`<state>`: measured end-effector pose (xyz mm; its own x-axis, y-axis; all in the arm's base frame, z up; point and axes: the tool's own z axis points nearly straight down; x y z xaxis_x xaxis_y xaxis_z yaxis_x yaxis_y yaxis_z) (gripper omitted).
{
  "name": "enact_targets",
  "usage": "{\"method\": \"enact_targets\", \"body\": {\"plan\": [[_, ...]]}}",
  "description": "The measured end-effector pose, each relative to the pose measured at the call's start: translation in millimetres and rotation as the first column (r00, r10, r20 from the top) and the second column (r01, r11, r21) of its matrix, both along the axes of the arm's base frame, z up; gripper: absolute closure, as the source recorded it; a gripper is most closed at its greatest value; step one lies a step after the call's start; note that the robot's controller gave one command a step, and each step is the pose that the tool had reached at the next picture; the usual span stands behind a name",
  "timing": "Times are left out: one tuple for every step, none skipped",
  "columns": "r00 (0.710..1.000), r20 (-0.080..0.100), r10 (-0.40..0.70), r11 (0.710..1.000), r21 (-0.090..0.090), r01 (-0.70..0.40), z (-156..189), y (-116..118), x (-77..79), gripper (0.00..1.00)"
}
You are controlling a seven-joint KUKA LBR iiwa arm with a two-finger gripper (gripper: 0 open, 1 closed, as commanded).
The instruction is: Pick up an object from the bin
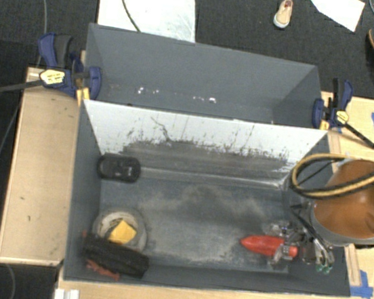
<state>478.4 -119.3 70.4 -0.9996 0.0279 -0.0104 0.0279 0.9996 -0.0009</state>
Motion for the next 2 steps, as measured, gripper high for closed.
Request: {"method": "enact_targets", "body": {"plan": [[1.000, 0.000, 0.002, 1.000, 0.000, -0.002, 0, 0, -0.1, 1.00], [1.000, -0.002, 0.004, 1.000, 0.001, -0.004, 21, 1, -0.7, 1.00]]}}
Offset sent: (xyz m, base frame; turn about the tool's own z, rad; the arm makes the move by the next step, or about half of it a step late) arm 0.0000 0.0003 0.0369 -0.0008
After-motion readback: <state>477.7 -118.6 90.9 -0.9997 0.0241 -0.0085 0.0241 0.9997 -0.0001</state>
